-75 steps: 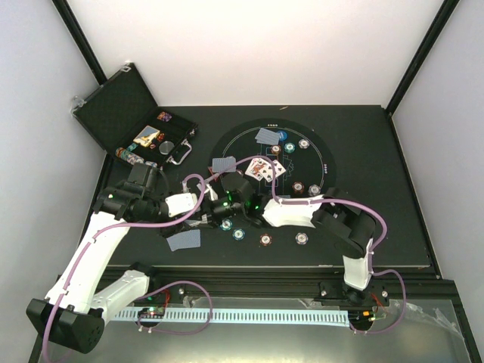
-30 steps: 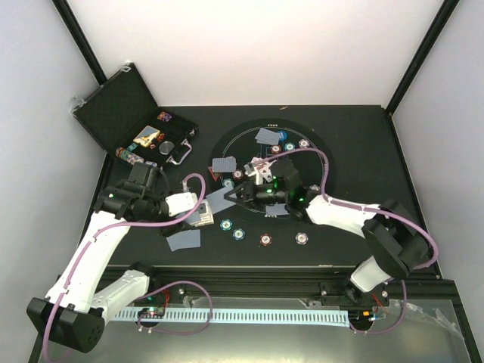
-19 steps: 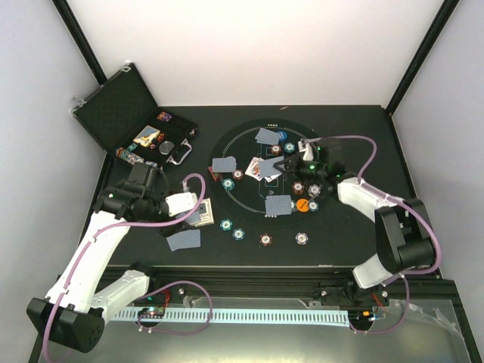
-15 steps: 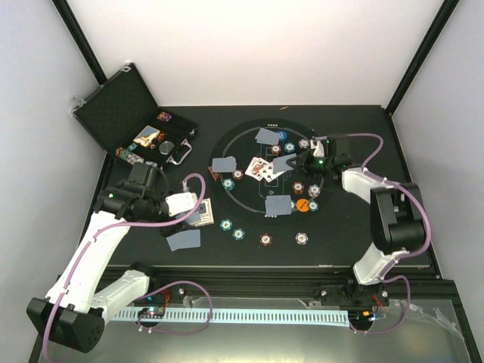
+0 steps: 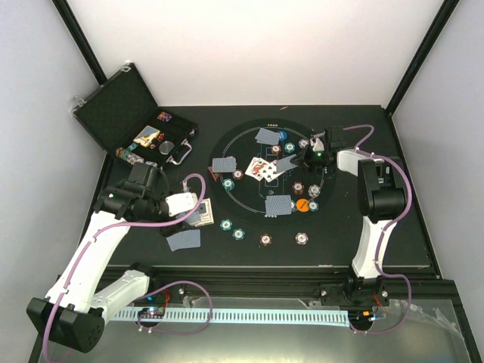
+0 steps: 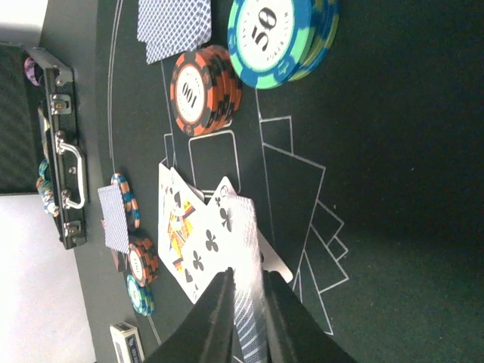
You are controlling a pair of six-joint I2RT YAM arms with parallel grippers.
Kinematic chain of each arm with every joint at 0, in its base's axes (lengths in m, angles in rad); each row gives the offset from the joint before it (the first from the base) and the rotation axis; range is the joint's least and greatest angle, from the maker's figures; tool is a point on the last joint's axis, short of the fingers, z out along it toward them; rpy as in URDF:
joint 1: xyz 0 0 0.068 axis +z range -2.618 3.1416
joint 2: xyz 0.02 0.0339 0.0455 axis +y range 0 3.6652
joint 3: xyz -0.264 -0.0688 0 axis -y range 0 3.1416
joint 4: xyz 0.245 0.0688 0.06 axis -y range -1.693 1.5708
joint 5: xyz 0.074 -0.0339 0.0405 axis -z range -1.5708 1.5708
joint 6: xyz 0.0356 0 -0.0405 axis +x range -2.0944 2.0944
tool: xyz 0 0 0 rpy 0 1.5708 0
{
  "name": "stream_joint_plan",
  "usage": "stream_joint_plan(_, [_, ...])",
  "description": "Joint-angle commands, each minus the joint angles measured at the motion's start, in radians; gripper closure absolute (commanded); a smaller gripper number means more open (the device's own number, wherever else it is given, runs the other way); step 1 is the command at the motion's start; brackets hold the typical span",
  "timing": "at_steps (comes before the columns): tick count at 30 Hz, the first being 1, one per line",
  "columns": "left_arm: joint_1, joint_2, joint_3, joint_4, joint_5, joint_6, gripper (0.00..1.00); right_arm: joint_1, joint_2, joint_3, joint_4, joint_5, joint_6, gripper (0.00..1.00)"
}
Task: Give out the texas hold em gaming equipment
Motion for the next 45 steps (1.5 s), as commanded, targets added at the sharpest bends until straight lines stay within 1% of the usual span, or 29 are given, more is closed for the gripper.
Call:
stream_joint_plan(1, [0.000,-0.006,0.030,-0.006,0.003,0.016,0.99,-0.007,0.029,0.070,-0.104,0.044,-0.072,0.84])
stream_joint_plan(6, [0.000,-0.007,0.030,-0.006,0.001,0.014,0.99,-0.007,0.029,0.090,-0.204,0.122,-0.124,0.67])
stream_joint_plan(10, [0.000,-0.006,0.033,-0.008,0.006,0.013,0.98,-0.007,-0.021,0.082,-0.265,0.226,-0.147,0.60])
stream_joint_plan(13, [0.000,-0.006,0.034,-0.008,0.009,0.013,0.98,-0.004,-0.083,0.069,-0.296,0.311,-0.153,0.55])
stream_joint_plan(14, [0.000,-0.006,0.036,-0.008,0.010,0.011,0.98,0.002,-0.120,0.059,-0.299,0.327,-0.153,0.52])
stream_joint_plan(17, [0.001,-0.006,0.036,-0.006,0.016,0.012,0.98,0.036,-0.221,0.013,-0.274,0.319,-0.135,0.43])
stream_joint_plan(19, [0.000,-0.004,0.037,-0.004,0.021,0.013,0.98,0.087,-0.291,-0.020,-0.247,0.299,-0.111,0.37])
stream_joint_plan(22, [0.000,-0.001,0.042,-0.003,0.028,0.009,0.99,0.198,-0.404,-0.091,-0.164,0.241,-0.041,0.28])
stream_joint_plan(25, [0.000,0.000,0.046,-0.006,0.032,0.005,0.98,0.330,-0.496,-0.186,0.022,0.155,0.099,0.22])
stream_joint_plan(29, [0.000,-0.003,0.047,-0.008,0.035,0.005,0.98,0.533,-0.564,-0.274,0.240,0.103,0.265,0.16])
stream_joint_plan(33, [0.000,-0.001,0.049,-0.006,0.045,0.000,0.98,0.684,-0.547,-0.296,0.372,0.089,0.364,0.14])
stream_joint_plan(36, [0.000,0.003,0.054,-0.005,0.054,-0.004,0.98,0.761,-0.506,-0.300,0.433,0.088,0.406,0.14])
stream_joint_plan(42, [0.000,0.002,0.057,-0.007,0.058,-0.004,0.98,0.841,-0.414,-0.298,0.567,0.067,0.477,0.14])
stream_joint_plan(45, [0.000,0.002,0.058,-0.008,0.052,-0.001,0.98,0.869,-0.374,-0.283,0.599,0.055,0.490,0.14])
